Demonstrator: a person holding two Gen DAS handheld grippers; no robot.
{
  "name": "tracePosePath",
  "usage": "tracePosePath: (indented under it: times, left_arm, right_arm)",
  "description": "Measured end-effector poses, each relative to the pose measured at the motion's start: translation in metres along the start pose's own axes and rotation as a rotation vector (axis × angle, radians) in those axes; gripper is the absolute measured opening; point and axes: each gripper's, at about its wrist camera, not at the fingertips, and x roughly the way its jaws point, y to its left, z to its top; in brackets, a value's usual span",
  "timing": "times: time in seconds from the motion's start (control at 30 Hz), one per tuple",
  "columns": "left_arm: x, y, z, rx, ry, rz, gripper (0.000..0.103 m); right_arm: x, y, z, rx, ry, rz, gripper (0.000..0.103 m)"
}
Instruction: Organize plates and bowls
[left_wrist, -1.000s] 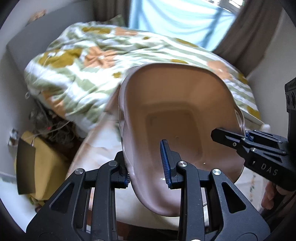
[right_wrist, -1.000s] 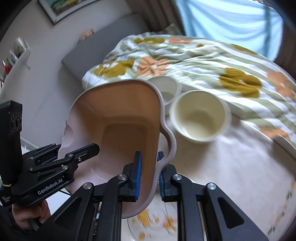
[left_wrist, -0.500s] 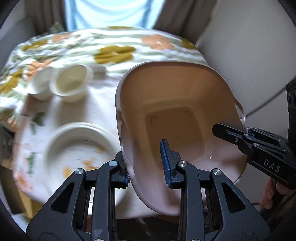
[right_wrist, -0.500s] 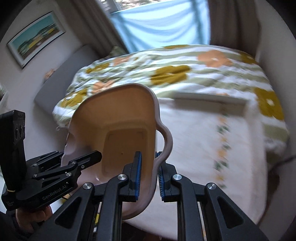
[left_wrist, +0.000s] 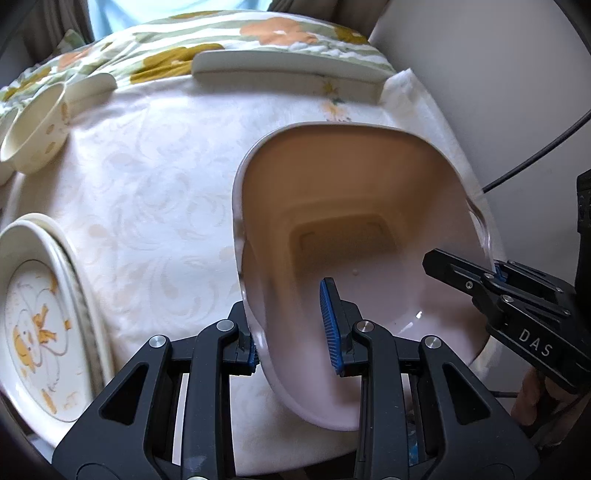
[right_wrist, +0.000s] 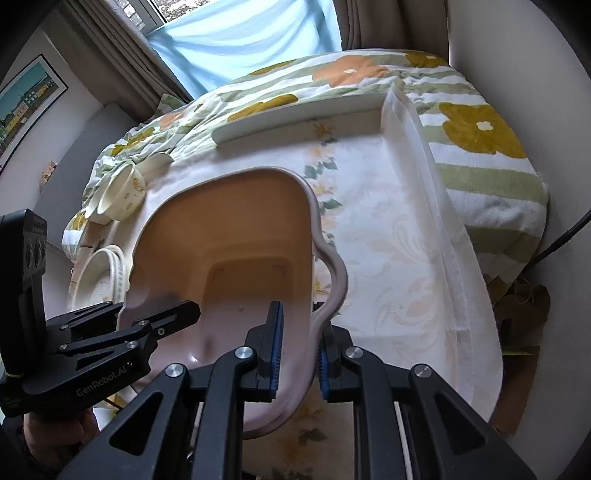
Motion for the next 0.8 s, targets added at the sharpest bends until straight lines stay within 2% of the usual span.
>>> tracePosePath:
  times: [0.3,0.53,0.6,0.63,0.67,0.73,0.77,0.8]
  left_arm:
    - [0.015,-0.004,0.007,-0.003,0.021,0.031,0.025]
    - [0.024,-0.006,0.009,0.012,0.039,0.05,0.027]
    - [0.024,-0.007,0.009,0.012,0.037,0.043,0.031]
    - [0.024,-0.007,0.008,0.013,0.038,0.042,0.04]
    - [0.025,-0.008,0.008,0.015,0.035,0.043,0.051]
    - [0.023,-0.007,0.008,0.018,0.026,0.042,0.062]
    - [0.021,-0.006,0.007,0.015,0.021,0.045,0.062]
    - [0.021,-0.005,0.007,0.012,0.023,0.04,0.062]
  right_arm:
    - [0.005,-0.013,-0.012,0.024,0.008,0.007,0.015]
    - [0.007,-0.021,-0.013,0.092,0.006,0.035,0.015]
    - [0.009,-0.023,-0.013,0.113,0.008,0.042,0.015]
    - [0.01,-0.023,-0.014,0.124,0.009,0.045,0.016]
    - [0.011,-0.024,-0.014,0.138,0.009,0.05,0.021]
    - [0.012,-0.025,-0.015,0.16,0.006,0.062,0.037]
    - [0.011,-0.026,-0.016,0.171,0.001,0.068,0.044]
    - [0.01,-0.026,-0.016,0.177,-0.003,0.07,0.044]
